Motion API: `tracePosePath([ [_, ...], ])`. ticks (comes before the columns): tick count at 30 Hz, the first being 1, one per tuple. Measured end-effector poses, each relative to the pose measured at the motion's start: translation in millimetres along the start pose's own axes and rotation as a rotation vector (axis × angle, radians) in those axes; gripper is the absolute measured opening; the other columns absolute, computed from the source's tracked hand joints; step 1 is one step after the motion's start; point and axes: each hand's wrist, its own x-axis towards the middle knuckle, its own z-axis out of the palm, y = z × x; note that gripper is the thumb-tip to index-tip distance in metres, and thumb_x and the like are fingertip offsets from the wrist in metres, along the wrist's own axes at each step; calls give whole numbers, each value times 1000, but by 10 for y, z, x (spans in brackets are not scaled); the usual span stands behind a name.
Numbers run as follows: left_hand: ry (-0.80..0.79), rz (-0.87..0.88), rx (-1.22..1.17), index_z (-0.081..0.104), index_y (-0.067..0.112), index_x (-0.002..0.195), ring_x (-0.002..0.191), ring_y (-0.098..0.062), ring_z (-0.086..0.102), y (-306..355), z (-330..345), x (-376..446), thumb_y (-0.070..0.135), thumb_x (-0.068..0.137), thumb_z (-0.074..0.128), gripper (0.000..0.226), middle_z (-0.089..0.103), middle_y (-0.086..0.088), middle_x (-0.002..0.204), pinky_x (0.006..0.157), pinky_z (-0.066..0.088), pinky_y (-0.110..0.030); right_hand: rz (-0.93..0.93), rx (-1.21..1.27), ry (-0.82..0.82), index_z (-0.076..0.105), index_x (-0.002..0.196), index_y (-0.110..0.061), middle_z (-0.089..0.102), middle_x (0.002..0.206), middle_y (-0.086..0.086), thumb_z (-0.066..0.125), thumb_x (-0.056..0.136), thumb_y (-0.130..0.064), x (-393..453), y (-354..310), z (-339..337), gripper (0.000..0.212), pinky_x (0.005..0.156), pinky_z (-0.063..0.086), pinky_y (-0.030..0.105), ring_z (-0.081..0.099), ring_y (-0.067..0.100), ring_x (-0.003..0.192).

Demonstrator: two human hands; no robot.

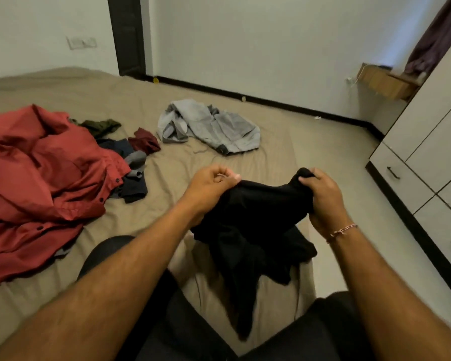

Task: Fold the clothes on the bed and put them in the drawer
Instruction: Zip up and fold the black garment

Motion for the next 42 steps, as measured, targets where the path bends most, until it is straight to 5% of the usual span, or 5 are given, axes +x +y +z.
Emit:
tracePosePath([
  [5,-174,194,1286,66,34,99,90,-21,66,736,-625,666,35,83,74,17,67,6,96,83,59,-43,-220,-1263,-405,69,101,-30,67,93,-6,82,82,-49,400,-889,-232,30,74,51,31,65,17,89],
  [14,588,135,797,73,21,117,107,-29,66,837,-1131,985,3,90,65,34,72,-7,113,94,51,-39,-450,-1103,575,68,116,-20,71,95,19,64,85,-22,697,-1068,-508,31,71,50,42,64,48,89],
  [24,-544,-252,1334,-7,21,165,119,-34,63,-734,-462,692,46,79,83,126,63,-15,133,96,50,-39,212,-1251,-543,19,162,-35,68,126,11,72,79,-38,468,800,36,99,92,55,40,67,35,111],
  [33,-928,-396,1276,73,13,114,92,-22,66,-515,-491,1535,16,88,70,25,71,-2,98,77,46,-27,309,-1380,-840,70,102,-22,73,103,7,60,82,-19,1210,831,284,23,81,55,32,70,30,101],
  [42,570,447,1054,20,25,156,88,-43,67,1212,-1299,3045,18,88,66,82,67,-18,113,72,56,-51,-342,-1237,306,44,143,-34,70,99,15,70,85,-33,3232,-781,-67,64,69,52,42,67,44,91],
])
